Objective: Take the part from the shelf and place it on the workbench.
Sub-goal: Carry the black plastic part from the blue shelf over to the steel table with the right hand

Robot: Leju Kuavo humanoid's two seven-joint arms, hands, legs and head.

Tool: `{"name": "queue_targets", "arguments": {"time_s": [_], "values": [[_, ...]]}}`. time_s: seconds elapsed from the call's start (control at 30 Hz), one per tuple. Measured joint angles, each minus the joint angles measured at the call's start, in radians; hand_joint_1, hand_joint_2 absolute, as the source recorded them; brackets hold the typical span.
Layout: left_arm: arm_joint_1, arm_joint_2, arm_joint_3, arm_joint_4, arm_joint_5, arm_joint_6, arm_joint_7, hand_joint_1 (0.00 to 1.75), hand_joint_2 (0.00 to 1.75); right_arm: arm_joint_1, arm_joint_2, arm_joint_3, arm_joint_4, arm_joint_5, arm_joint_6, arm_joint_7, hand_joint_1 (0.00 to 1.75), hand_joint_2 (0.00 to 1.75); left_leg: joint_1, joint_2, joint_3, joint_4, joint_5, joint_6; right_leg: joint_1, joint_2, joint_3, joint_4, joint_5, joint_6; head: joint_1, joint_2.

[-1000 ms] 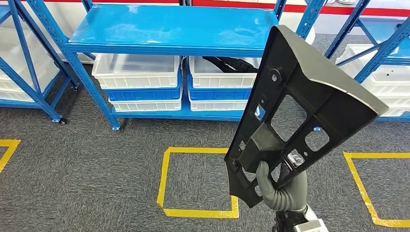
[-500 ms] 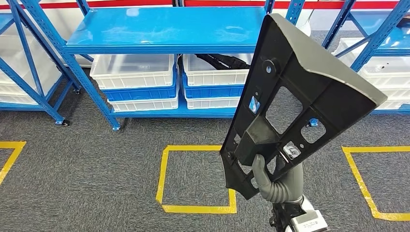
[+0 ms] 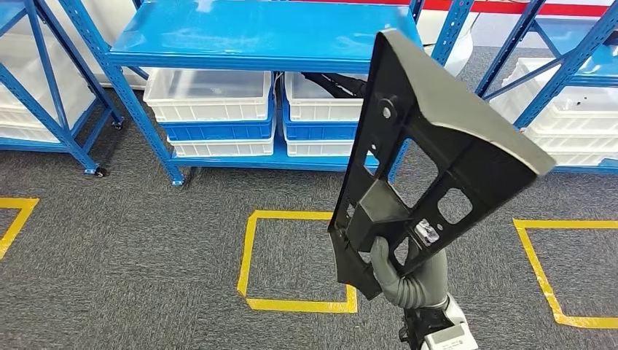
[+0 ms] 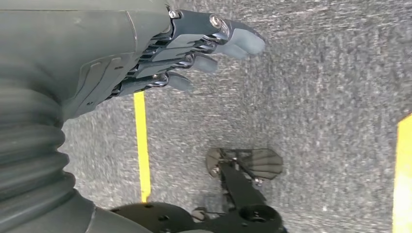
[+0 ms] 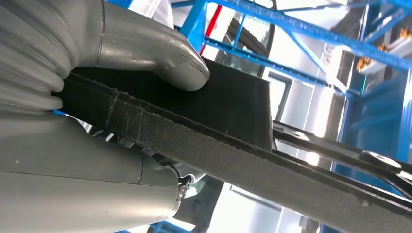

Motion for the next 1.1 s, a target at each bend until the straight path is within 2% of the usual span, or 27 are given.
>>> {"name": "queue_targets", "arguments": {"time_s": [0.07,0.1,0.13,0.17,0.2,0.27,0.33,0.37,0.43,0.5,0.53,0.57,0.6,0.67,0.7,0.73,0.77,0.83,0.87,0.9,0.93,1.03,1.07,1.1], "values": [[0.003,0.008,-0.001,0.000,-0.012,-0.003,0.000,0.00,1.75,0.010,0.005,0.000,0.001,0.001,-0.017,-0.012,1.75,1.75,-0.001,0.000,-0.006,0.002,0.007,-0.010,-0.003,0.000,0.082,-0.141,0.042,0.014,0.001,0.000],[0.004,0.012,-0.001,-0.001,-0.016,-0.004,0.002,0.00,1.75,0.015,0.009,0.000,0.001,0.006,-0.024,-0.017,1.75,1.75,-0.003,0.000,-0.008,0.003,0.010,-0.015,-0.003,0.001,0.111,-0.198,0.058,0.014,0.000,0.000],[0.004,0.017,-0.002,-0.001,-0.019,-0.005,0.003,0.00,1.75,0.021,0.012,-0.001,0.001,0.013,-0.030,-0.020,1.75,1.75,-0.006,0.000,-0.010,0.004,0.010,-0.019,-0.003,0.002,0.127,-0.231,0.066,0.010,-0.001,0.000],[0.004,0.021,-0.002,-0.002,-0.021,-0.006,0.004,0.00,1.75,0.027,0.015,-0.001,0.002,0.022,-0.034,-0.023,1.75,1.75,-0.008,0.001,-0.011,0.004,0.010,-0.014,-0.002,0.003,0.129,-0.241,0.069,0.005,-0.002,0.000],[0.004,0.023,-0.002,-0.003,-0.022,-0.007,0.003,0.00,1.75,0.034,0.017,-0.001,0.003,0.032,-0.036,-0.023,1.75,1.75,-0.008,0.001,-0.011,0.003,0.012,-0.003,-0.002,0.004,0.128,-0.241,0.072,0.000,-0.003,0.000],[0.005,0.025,-0.002,-0.005,-0.025,-0.010,-0.009,0.00,1.75,0.039,0.021,-0.001,0.006,0.057,-0.039,-0.020,1.75,1.75,-0.008,0.000,-0.012,0.002,0.016,0.017,-0.007,0.004,0.133,-0.244,0.078,0.000,-0.002,0.000],[0.002,0.024,-0.004,-0.006,-0.032,-0.012,-0.033,0.00,1.75,0.040,0.028,0.000,0.008,0.082,-0.043,-0.013,1.75,1.75,-0.011,0.000,-0.003,-0.020,0.030,0.026,-0.010,0.003,0.139,-0.256,0.088,0.004,-0.005,0.000],[0.000,0.021,-0.004,-0.007,-0.034,-0.012,-0.044,0.00,1.75,0.041,0.031,0.000,0.009,0.092,-0.045,-0.010,1.75,1.75,-0.009,0.000,0.011,-0.048,0.044,0.027,-0.007,0.003,0.138,-0.259,0.090,0.005,-0.006,0.000],[-0.004,0.016,-0.005,-0.007,-0.038,-0.012,-0.056,0.00,1.75,0.041,0.034,0.001,0.012,0.101,-0.047,-0.008,1.75,1.75,0.003,0.003,0.040,-0.110,0.077,0.028,-0.001,0.003,0.122,-0.231,0.070,0.001,-0.005,0.000],[-0.007,0.012,-0.006,-0.007,-0.038,-0.013,-0.059,0.00,1.75,0.041,0.034,0.002,0.015,0.102,-0.048,-0.007,1.75,1.75,0.016,0.005,0.044,-0.134,0.095,0.017,-0.006,0.005,0.069,-0.133,0.020,0.002,-0.003,0.000],[-0.008,0.011,-0.006,-0.007,-0.039,-0.013,-0.060,0.00,1.75,0.043,0.034,0.002,0.017,0.104,-0.049,-0.007,1.75,1.75,0.022,0.005,0.038,-0.134,0.099,0.009,-0.012,0.005,0.041,-0.081,0.000,0.009,-0.004,0.000],[-0.009,0.010,-0.006,-0.007,-0.041,-0.013,-0.062,0.00,1.75,0.044,0.034,0.002,0.020,0.106,-0.050,-0.006,1.75,1.75,0.029,0.005,0.030,-0.133,0.102,-0.002,-0.021,0.005,0.024,-0.050,-0.008,0.020,-0.004,0.000],[-0.010,0.008,-0.007,-0.007,-0.044,-0.011,-0.062,0.00,1.75,0.045,0.033,0.002,0.023,0.109,-0.051,-0.006,1.75,1.75,0.037,0.004,0.022,-0.130,0.105,-0.015,-0.030,0.004,0.026,-0.057,0.000,0.037,-0.004,0.000],[-0.010,0.007,-0.008,-0.008,-0.050,-0.007,-0.060,0.00,1.75,0.045,0.033,0.002,0.027,0.114,-0.056,-0.006,1.75,1.75,0.055,0.003,0.002,-0.108,0.105,-0.048,-0.050,0.000,0.079,-0.163,0.046,0.080,-0.002,0.000],[-0.009,0.009,-0.009,-0.009,-0.052,-0.004,-0.058,0.00,1.75,0.044,0.033,0.002,0.030,0.116,-0.057,-0.005,1.75,1.75,0.062,0.002,-0.009,-0.091,0.100,-0.066,-0.055,-0.002,0.099,-0.209,0.065,0.093,0.005,0.000],[-0.009,0.011,-0.010,-0.010,-0.056,-0.004,-0.055,0.00,1.75,0.044,0.033,0.002,0.031,0.117,-0.059,-0.005,1.75,1.75,0.064,0.002,-0.018,-0.073,0.093,-0.082,-0.057,-0.002,0.107,-0.231,0.076,0.090,0.011,0.000],[-0.008,0.012,-0.011,-0.011,-0.059,-0.003,-0.053,0.00,1.75,0.045,0.034,0.002,0.032,0.118,-0.061,-0.005,1.75,1.75,0.063,0.002,-0.022,-0.060,0.086,-0.094,-0.056,-0.003,0.103,-0.227,0.077,0.076,0.014,0.000],[-0.007,0.009,-0.013,-0.012,-0.063,-0.002,-0.049,0.00,1.75,0.046,0.034,0.001,0.033,0.120,-0.066,-0.004,1.75,1.75,0.066,0.004,-0.020,-0.056,0.080,-0.104,-0.053,0.001,0.094,-0.204,0.074,0.033,0.008,0.000],[-0.007,0.008,-0.013,-0.012,-0.063,-0.002,-0.048,0.00,1.75,0.046,0.034,0.000,0.033,0.120,-0.067,-0.004,1.75,1.75,0.070,0.003,-0.018,-0.055,0.076,-0.104,-0.050,0.001,0.093,-0.198,0.073,0.020,0.000,0.000],[-0.007,0.008,-0.013,-0.012,-0.064,-0.002,-0.047,0.00,1.75,0.046,0.034,0.000,0.032,0.120,-0.068,-0.004,1.75,1.75,0.072,0.004,-0.022,-0.038,0.061,-0.102,-0.048,0.001,0.094,-0.196,0.075,0.011,-0.006,0.000],[-0.007,0.008,-0.013,-0.012,-0.064,-0.002,-0.046,0.00,1.75,0.046,0.035,0.000,0.032,0.121,-0.068,-0.004,1.75,1.75,0.071,0.004,-0.036,0.002,0.029,-0.097,-0.044,0.001,0.093,-0.195,0.078,0.004,-0.009,0.000],[-0.007,0.008,-0.014,-0.012,-0.064,-0.002,-0.044,0.00,1.75,0.047,0.035,0.000,0.033,0.123,-0.068,-0.004,1.75,1.75,0.050,0.005,-0.120,0.223,-0.101,-0.074,-0.026,0.001,0.087,-0.195,0.085,-0.006,-0.019,0.000],[-0.007,0.008,-0.015,-0.012,-0.064,-0.002,-0.044,0.00,1.75,0.047,0.035,0.000,0.033,0.123,-0.068,-0.004,1.75,1.75,0.041,0.005,-0.136,0.274,-0.122,-0.063,-0.017,0.001,0.086,-0.195,0.085,-0.007,-0.020,0.000],[-0.007,0.008,-0.016,-0.012,-0.065,-0.002,-0.043,0.00,1.75,0.047,0.035,0.000,0.033,0.124,-0.068,-0.004,1.75,1.75,0.031,0.005,-0.134,0.288,-0.124,-0.049,-0.009,0.001,0.085,-0.195,0.085,-0.008,-0.020,0.000]]}}
